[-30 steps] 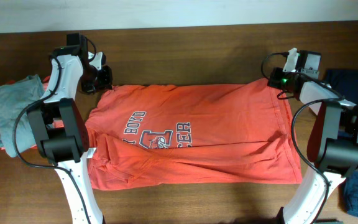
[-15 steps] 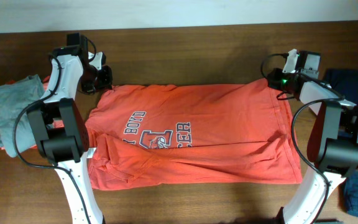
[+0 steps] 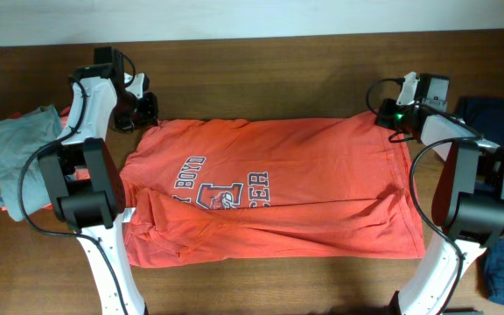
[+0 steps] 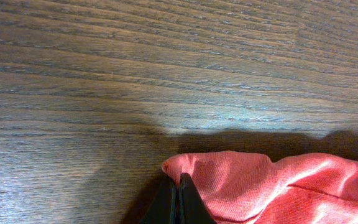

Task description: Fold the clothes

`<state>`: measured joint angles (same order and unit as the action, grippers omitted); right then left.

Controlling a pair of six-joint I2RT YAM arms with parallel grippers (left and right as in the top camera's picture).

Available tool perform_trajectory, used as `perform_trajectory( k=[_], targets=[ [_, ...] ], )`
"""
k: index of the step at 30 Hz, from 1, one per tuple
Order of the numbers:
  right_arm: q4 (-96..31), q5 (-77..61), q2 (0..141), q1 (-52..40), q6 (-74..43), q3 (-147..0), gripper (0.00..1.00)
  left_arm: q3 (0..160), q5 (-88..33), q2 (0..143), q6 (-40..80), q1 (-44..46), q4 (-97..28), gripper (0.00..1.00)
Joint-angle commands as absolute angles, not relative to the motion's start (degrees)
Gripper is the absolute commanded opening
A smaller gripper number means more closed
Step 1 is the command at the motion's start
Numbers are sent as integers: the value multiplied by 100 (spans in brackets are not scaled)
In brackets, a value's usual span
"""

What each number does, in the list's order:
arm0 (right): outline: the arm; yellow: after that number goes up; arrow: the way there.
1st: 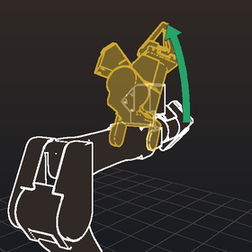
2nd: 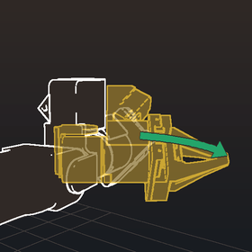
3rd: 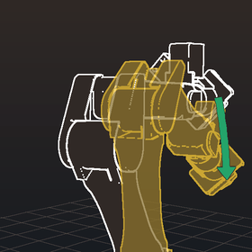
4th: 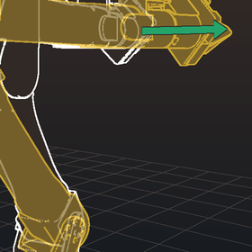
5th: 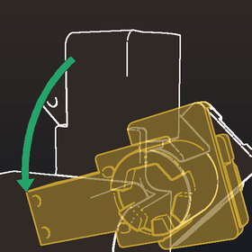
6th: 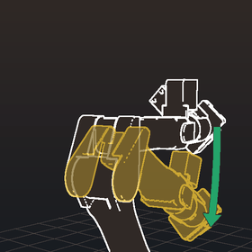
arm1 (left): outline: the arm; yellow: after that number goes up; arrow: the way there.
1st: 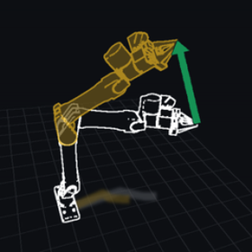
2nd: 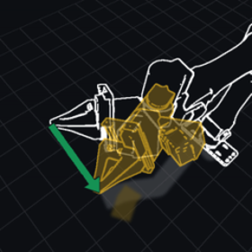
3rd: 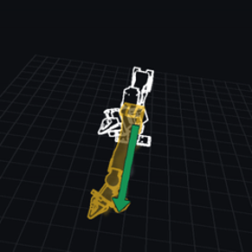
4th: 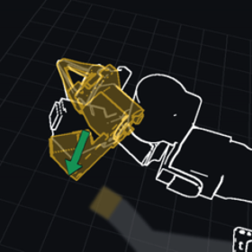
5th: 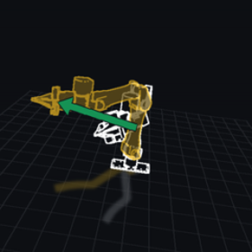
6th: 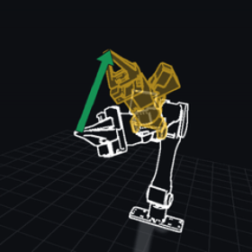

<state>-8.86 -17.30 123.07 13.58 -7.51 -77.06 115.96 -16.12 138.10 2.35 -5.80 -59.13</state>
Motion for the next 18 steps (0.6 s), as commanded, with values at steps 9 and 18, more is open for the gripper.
perform_trajectory(
  k=[9, 18],
  targets=[
    [-2375, -1761, 11640, 1776, -751, -8407, 4, 11716, -1678, 12921, 211, -655, -6226, 0],
    [-4517, -1756, 11253, 1778, -464, -9155, 4, 11716, -1678, 12661, 211, -666, -7135, 0]
  ],
)
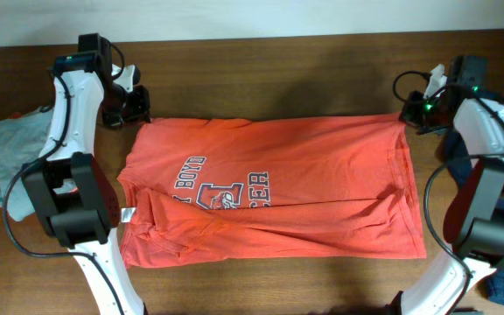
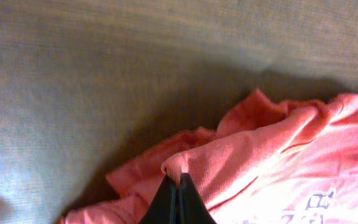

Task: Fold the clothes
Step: 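Lift the top edge with both grippers and fold it toward the bottom edge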

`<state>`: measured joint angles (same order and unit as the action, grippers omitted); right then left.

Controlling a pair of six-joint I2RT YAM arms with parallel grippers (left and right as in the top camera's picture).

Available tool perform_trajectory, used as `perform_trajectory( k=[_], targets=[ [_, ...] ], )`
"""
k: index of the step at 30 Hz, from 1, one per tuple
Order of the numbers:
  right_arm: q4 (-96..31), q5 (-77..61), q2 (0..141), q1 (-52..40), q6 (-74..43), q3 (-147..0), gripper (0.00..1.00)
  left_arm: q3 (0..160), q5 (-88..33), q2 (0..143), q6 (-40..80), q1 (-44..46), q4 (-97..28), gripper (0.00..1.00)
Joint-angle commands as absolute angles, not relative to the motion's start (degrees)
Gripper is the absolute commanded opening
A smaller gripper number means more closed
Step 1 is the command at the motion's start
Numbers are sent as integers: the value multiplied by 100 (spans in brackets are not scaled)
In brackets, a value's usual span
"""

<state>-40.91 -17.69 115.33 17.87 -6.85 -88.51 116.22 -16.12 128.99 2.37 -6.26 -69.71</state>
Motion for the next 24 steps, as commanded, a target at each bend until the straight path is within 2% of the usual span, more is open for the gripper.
perform_trajectory(
  k=[1, 5, 10, 15, 24],
  targets=[
    [-4783, -1750, 11227, 1778, -331, -9227, 4, 11716, -1675, 12623, 209, -668, -7203, 0],
    [-5677, -1691, 11168, 1776, 36, -9373, 4, 11716, -1623, 12466, 211, -672, -7507, 0],
    [-6508, -694, 11166, 1780, 43, -9408, 4, 11716, -1011, 12398, 211, -707, -8086, 0],
    [-6893, -261, 11168, 1942, -43, -9408, 4, 11716, -440, 12398, 213, -786, -8560, 0],
    [-7212, -255, 11168, 2344, -43, -9408, 4, 11716, -471, 12398, 215, -928, -8971, 0]
  ],
)
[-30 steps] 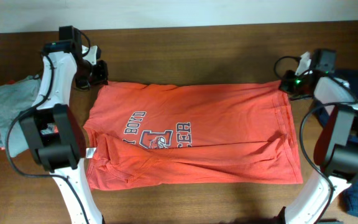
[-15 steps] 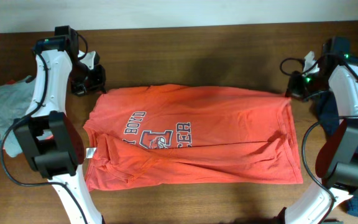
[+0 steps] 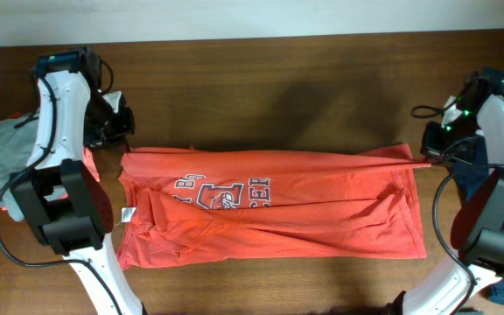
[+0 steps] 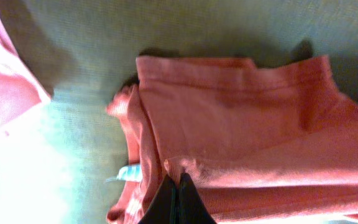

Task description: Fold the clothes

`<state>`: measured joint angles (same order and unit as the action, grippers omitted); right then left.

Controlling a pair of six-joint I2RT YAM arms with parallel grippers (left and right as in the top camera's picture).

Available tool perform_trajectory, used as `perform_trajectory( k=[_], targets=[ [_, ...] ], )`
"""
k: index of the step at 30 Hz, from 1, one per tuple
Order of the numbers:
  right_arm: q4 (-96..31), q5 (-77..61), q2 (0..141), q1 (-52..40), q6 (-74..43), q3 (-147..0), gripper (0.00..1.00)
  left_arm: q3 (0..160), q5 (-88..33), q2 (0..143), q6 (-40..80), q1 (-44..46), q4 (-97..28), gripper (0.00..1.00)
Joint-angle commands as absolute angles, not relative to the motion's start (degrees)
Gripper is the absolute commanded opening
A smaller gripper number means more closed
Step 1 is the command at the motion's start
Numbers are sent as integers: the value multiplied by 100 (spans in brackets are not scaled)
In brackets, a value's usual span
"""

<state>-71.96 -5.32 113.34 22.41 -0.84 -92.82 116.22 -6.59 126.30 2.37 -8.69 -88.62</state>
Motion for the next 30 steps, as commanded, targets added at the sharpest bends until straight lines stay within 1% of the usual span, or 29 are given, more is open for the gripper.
perform_trajectory(
  k=[1, 9, 14, 24, 30],
  targets=[
    [-7212, -259, 11168, 2355, -43, -9408, 4, 11716, -486, 12398, 224, -928, -9028, 0],
    [-7422, -292, 11168, 2349, -38, -9393, 4, 11703, -574, 12398, 228, -928, -9675, 0],
    [-7688, -292, 11168, 2349, -38, -9386, 4, 11518, -576, 12398, 231, -910, -9675, 0],
    [-8315, -268, 11168, 2349, -19, -9277, 4, 10390, -567, 12398, 228, -902, -9529, 1],
    [-8335, -268, 11168, 2349, -19, -8871, 4, 9946, -574, 12398, 237, -902, -9476, 1]
  ],
)
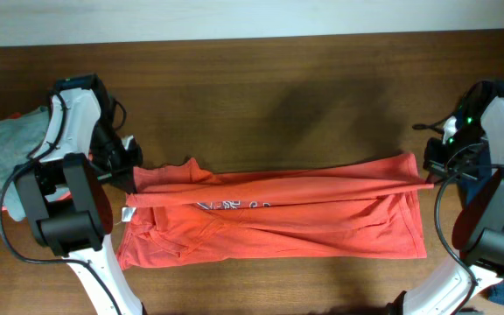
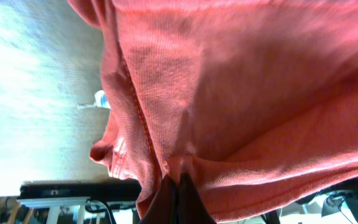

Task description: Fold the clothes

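Observation:
An orange T-shirt [image 1: 322, 227] lies across the wooden table [image 1: 261, 96]. Its far edge is raised and stretched as a taut band [image 1: 278, 191] between both grippers, covering most of the printed lettering. My left gripper [image 1: 135, 172] holds the band's left end. In the left wrist view its fingers [image 2: 179, 182] are shut on a pinch of the orange cloth [image 2: 241, 93], which fills the view. My right gripper [image 1: 429, 168] holds the band's right end, and its jaws are too small to make out from overhead.
A grey garment [image 1: 11, 144] lies at the left table edge on something red. Dark blue clothing sits at the right edge. A white label [image 1: 128, 213] sticks out at the shirt's left side.
Both grippers have moved toward the table's front with the shirt's far edge. The band now lies lower over the shirt and hides most of the print.
The shirt lay flat, with my grippers shut on its two far corners. Then the corners were raised. Then the far edge hung just above the print. Now it reaches about halfway down the shirt, and the visible shirt is narrower.

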`<state>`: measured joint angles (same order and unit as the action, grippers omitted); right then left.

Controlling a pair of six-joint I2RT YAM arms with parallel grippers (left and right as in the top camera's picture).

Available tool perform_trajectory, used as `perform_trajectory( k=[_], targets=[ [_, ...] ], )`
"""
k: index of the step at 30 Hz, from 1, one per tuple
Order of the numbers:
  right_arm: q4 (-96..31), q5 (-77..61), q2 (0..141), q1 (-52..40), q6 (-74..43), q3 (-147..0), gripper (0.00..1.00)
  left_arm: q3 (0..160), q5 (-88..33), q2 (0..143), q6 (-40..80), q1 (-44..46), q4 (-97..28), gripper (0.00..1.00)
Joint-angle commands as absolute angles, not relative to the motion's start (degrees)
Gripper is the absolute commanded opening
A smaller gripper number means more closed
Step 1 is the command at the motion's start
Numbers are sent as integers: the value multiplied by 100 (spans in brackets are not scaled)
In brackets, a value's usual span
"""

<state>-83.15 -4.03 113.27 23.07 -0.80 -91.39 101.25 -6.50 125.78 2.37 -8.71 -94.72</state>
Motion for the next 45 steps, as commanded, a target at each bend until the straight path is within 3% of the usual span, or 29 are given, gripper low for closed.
perform_trajectory(
  k=[1, 35, 36, 39, 42, 45],
  targets=[
    [-8326, -266, 11170, 2349, -19, -8799, 4, 9909, -574, 12398, 252, -902, -9478, 1],
    [-8252, 220, 11170, 2366, -373, -7590, 6, 9566, -508, 12398, 318, -902, -9568, 1],
    [-8252, 217, 11170, 2366, -373, -7590, 8, 9566, -508, 12398, 318, -902, -9581, 1],
    [-8254, 217, 11170, 2366, -373, -7590, 12, 9566, -508, 12398, 318, -902, -9596, 18],
    [-8254, 213, 11170, 2366, -370, -7590, 27, 9566, -508, 12398, 318, -902, -9633, 36],
    [-8252, 217, 11170, 2366, -368, -7590, 34, 9566, -508, 12398, 318, -902, -9642, 36]
  ],
)
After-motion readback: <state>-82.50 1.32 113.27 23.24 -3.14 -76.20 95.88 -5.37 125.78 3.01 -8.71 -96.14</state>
